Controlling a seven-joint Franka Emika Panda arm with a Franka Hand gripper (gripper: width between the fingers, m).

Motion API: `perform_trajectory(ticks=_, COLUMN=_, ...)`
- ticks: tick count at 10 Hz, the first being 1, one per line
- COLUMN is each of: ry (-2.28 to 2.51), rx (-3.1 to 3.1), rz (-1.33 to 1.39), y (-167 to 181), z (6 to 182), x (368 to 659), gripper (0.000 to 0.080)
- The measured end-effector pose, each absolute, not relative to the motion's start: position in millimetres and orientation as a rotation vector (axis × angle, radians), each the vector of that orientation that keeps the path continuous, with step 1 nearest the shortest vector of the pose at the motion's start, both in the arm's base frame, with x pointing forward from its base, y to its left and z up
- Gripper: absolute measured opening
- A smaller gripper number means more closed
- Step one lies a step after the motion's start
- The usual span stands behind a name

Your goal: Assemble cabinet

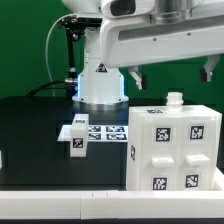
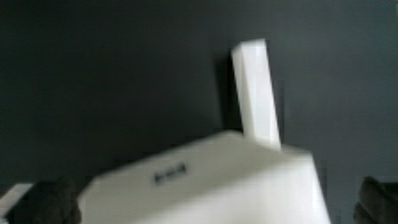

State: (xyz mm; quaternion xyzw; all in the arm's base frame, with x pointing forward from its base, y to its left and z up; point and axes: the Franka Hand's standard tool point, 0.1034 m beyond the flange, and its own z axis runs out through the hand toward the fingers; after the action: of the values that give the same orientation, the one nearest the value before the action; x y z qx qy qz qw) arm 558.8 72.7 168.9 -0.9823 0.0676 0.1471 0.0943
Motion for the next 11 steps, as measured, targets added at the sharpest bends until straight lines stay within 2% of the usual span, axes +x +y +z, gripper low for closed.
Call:
perform_trajectory(ticks=1, ry=0.219, rx=-2.922, rz=0.422, y=70.6, z=174.4, x=539.9, gripper=0.0795)
perform_trajectory(ticks=2, ry=0.254, rx=-2.929, rz=0.403, y=71.8, z=173.5, x=532.8, gripper=0.0797)
perform_trajectory(ticks=6, ry=0.256, rx=-2.927, rz=0.407, y=68.5, z=170.5, x=531.9, gripper=0.0797)
perform_trajectory(ticks=9, ry=0.29, rx=-2.926, rz=0.421, y=25.1, z=159.5, x=498.4, gripper=0.0797)
perform_trajectory(ticks=11, ry=0.295, rx=-2.93, rz=0.41, y=21.5, z=156.5, x=494.9, gripper=0.0797)
